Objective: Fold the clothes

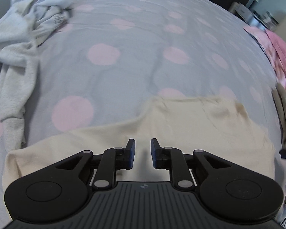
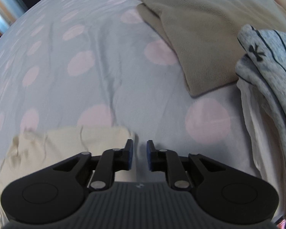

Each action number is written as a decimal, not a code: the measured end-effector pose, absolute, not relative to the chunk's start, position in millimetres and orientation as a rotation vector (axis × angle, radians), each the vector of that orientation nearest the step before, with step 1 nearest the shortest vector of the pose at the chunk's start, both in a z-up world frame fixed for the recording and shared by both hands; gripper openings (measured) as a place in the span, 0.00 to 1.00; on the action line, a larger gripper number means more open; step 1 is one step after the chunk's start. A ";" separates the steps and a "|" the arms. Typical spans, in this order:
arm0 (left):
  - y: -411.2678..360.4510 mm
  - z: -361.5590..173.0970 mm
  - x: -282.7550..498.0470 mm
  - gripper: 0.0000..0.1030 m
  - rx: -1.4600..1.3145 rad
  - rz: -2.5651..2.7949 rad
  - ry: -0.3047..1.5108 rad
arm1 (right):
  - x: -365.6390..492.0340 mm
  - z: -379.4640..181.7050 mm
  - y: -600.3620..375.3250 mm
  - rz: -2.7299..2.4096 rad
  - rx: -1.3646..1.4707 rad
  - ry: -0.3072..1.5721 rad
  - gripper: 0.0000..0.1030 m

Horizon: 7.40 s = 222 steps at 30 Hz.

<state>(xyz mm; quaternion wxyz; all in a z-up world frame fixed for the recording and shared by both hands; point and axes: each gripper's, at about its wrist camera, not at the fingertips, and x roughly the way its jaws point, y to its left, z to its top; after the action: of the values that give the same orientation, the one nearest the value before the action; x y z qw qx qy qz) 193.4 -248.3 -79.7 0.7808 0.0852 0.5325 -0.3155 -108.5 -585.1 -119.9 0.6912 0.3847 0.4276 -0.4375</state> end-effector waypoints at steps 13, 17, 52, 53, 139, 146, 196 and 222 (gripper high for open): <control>-249.8 -95.1 159.7 0.18 0.299 -0.698 1.203 | -148.4 -136.3 -534.3 -0.728 0.931 0.987 0.29; -248.7 -92.1 157.0 0.18 0.302 -0.703 1.194 | -142.1 -144.6 -529.6 -0.693 0.935 0.960 0.33; -110.9 -63.4 148.3 0.38 0.453 -0.495 1.115 | -111.4 -88.3 -457.1 -0.744 0.504 0.915 0.37; -107.3 -66.8 143.3 0.38 0.475 -0.487 1.126 | -110.8 -86.3 -452.8 -0.733 0.507 0.914 0.37; -229.8 -106.9 108.2 0.11 0.796 -0.908 0.751 | -62.9 -144.6 -366.3 -0.358 0.111 1.071 0.39; -215.8 -102.0 104.8 0.01 0.807 -0.921 0.743 | -67.3 -133.7 -372.6 -0.410 0.073 1.081 0.05; -201.4 -117.4 105.6 0.01 0.822 -0.875 0.791 | -143.5 -136.3 -499.6 -0.825 0.888 0.869 0.05; -267.9 -91.7 224.1 0.27 0.403 -0.765 1.096 | -126.5 -105.0 -495.5 -0.835 0.736 0.953 0.32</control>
<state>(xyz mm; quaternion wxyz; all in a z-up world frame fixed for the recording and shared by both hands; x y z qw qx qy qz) 224.1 -267.9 -91.7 0.7661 0.1853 0.5047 -0.3523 -126.5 -495.5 -105.0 0.7434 0.3359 0.4348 -0.3813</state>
